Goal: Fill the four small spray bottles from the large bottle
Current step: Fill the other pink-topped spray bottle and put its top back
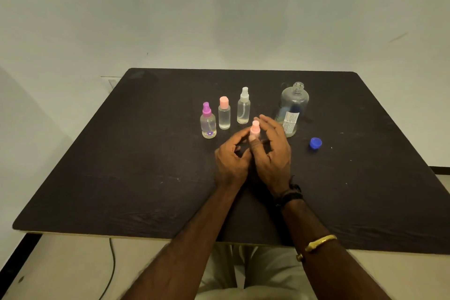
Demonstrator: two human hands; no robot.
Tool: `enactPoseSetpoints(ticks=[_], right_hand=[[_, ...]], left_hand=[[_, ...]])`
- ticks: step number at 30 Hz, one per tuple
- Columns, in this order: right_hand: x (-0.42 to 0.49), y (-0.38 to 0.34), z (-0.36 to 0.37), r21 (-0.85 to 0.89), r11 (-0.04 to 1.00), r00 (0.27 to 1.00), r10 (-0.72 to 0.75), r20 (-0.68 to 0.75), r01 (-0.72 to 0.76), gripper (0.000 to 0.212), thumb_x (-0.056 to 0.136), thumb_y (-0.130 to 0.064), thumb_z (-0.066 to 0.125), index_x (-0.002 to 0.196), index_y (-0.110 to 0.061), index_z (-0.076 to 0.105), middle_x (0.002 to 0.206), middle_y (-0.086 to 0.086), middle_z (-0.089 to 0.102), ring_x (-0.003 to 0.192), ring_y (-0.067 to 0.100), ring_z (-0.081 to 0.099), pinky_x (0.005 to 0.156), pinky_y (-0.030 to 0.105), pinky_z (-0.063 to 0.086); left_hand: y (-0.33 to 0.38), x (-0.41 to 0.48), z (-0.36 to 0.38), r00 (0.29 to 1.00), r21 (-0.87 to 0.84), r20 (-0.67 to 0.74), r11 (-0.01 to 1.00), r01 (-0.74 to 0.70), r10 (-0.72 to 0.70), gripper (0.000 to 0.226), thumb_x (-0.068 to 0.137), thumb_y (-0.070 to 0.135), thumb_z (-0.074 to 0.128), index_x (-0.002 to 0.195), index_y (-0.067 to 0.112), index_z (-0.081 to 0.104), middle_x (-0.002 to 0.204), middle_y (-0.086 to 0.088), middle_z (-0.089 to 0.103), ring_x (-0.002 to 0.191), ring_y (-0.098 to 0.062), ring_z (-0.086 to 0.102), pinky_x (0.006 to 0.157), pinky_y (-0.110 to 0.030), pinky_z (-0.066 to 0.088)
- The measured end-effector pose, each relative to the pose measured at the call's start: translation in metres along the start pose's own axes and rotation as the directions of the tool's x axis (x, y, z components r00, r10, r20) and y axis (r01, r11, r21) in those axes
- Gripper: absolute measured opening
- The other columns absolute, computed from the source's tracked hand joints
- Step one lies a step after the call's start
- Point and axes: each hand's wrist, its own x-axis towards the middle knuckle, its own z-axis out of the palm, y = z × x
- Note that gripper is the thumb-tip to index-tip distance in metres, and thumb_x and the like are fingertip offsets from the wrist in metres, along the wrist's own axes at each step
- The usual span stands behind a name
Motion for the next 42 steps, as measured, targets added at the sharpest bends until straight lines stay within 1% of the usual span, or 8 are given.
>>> enactPoseSetpoints(ticks=[3, 6, 11, 17, 22, 27, 37, 42], right_hand=[[-0.001, -0.001, -0.001, 0.027, 0.996, 0.996, 0.082, -0.026, -0.081, 0.038, 0.090, -0.029, 0.075, 0.120, -0.015, 0.059, 0.125, -0.002, 0.061, 0.116, 0.011, 0.059, 0.092, 0.030, 0.053], [-0.001, 0.000, -0.002, -0.003, 0.999, 0.998, 0.042, -0.037, -0.042, 0.026, 0.097, -0.022, 0.067, 0.120, -0.011, 0.064, 0.124, 0.001, 0.059, 0.117, 0.012, 0.058, 0.094, 0.041, 0.052], [0.000, -0.006, -0.002, 0.014, 0.998, 0.997, 0.069, -0.039, -0.068, 0.039, 0.096, -0.025, 0.068, 0.131, -0.013, 0.059, 0.133, -0.002, 0.058, 0.120, 0.006, 0.056, 0.097, 0.023, 0.049], [-0.001, 0.001, 0.000, -0.033, 0.999, 0.997, 0.020, -0.077, -0.023, 0.026, 0.098, -0.027, 0.062, 0.119, -0.012, 0.066, 0.125, 0.001, 0.059, 0.118, 0.012, 0.057, 0.094, 0.045, 0.052], [-0.001, -0.003, -0.001, -0.014, 0.997, 0.994, 0.071, -0.081, -0.073, 0.044, 0.091, -0.030, 0.073, 0.130, -0.014, 0.059, 0.125, -0.001, 0.059, 0.113, 0.008, 0.058, 0.093, 0.025, 0.050], [-0.003, 0.000, -0.001, -0.096, 0.995, 0.990, 0.013, -0.143, -0.027, 0.029, 0.089, -0.023, 0.076, 0.115, -0.015, 0.066, 0.111, -0.007, 0.065, 0.104, 0.012, 0.059, 0.088, 0.044, 0.053], [-0.007, -0.009, 0.001, -0.024, 1.000, 0.984, -0.012, -0.177, 0.008, 0.036, 0.101, -0.018, 0.059, 0.136, -0.014, 0.058, 0.130, 0.001, 0.064, 0.118, 0.017, 0.060, 0.097, 0.046, 0.053], [0.000, -0.019, -0.003, -0.022, 1.000, 0.978, -0.020, -0.206, 0.016, 0.043, 0.104, -0.020, 0.055, 0.144, -0.032, 0.048, 0.133, -0.007, 0.061, 0.117, 0.016, 0.060, 0.096, 0.050, 0.053]], left_hand=[[0.004, -0.001, 0.001, 1.000, -0.019, 0.011, 1.000, -0.019, 0.020, 0.043, 0.094, 0.005, 0.069, 0.132, 0.024, 0.061, 0.114, 0.023, 0.065, 0.104, 0.011, 0.064, 0.088, -0.013, 0.053], [0.006, -0.002, -0.001, 1.000, -0.001, 0.000, 1.000, -0.026, 0.026, 0.047, 0.091, 0.004, 0.070, 0.133, 0.022, 0.059, 0.116, 0.026, 0.060, 0.106, 0.019, 0.059, 0.090, -0.005, 0.047], [0.002, -0.001, 0.000, 1.000, -0.004, 0.009, 1.000, -0.020, 0.020, 0.040, 0.094, 0.009, 0.069, 0.133, 0.014, 0.063, 0.120, 0.014, 0.066, 0.106, 0.012, 0.062, 0.091, -0.014, 0.053], [0.002, 0.000, -0.001, 0.999, -0.004, 0.008, 0.999, -0.035, 0.035, 0.044, 0.091, 0.010, 0.070, 0.134, 0.014, 0.063, 0.125, 0.007, 0.069, 0.112, 0.004, 0.064, 0.095, -0.018, 0.054], [-0.003, 0.000, 0.001, 1.000, 0.016, -0.003, 1.000, -0.021, 0.021, 0.042, 0.091, 0.009, 0.072, 0.132, 0.015, 0.064, 0.122, 0.011, 0.069, 0.109, 0.007, 0.064, 0.092, -0.012, 0.051], [-0.002, 0.000, 0.000, 1.000, 0.039, 0.010, 0.999, -0.014, 0.014, 0.046, 0.088, 0.007, 0.072, 0.133, 0.013, 0.063, 0.124, 0.009, 0.067, 0.107, 0.018, 0.058, 0.092, -0.006, 0.047], [0.003, -0.002, 0.000, 0.999, 0.024, 0.039, 0.999, -0.036, 0.035, 0.049, 0.090, 0.022, 0.069, 0.137, 0.016, 0.060, 0.126, 0.015, 0.062, 0.112, 0.015, 0.058, 0.095, -0.010, 0.048], [0.005, -0.002, -0.001, 0.998, 0.025, 0.056, 0.999, -0.035, 0.033, 0.049, 0.089, 0.017, 0.073, 0.137, 0.016, 0.060, 0.129, 0.012, 0.064, 0.114, 0.012, 0.058, 0.095, -0.010, 0.048]])
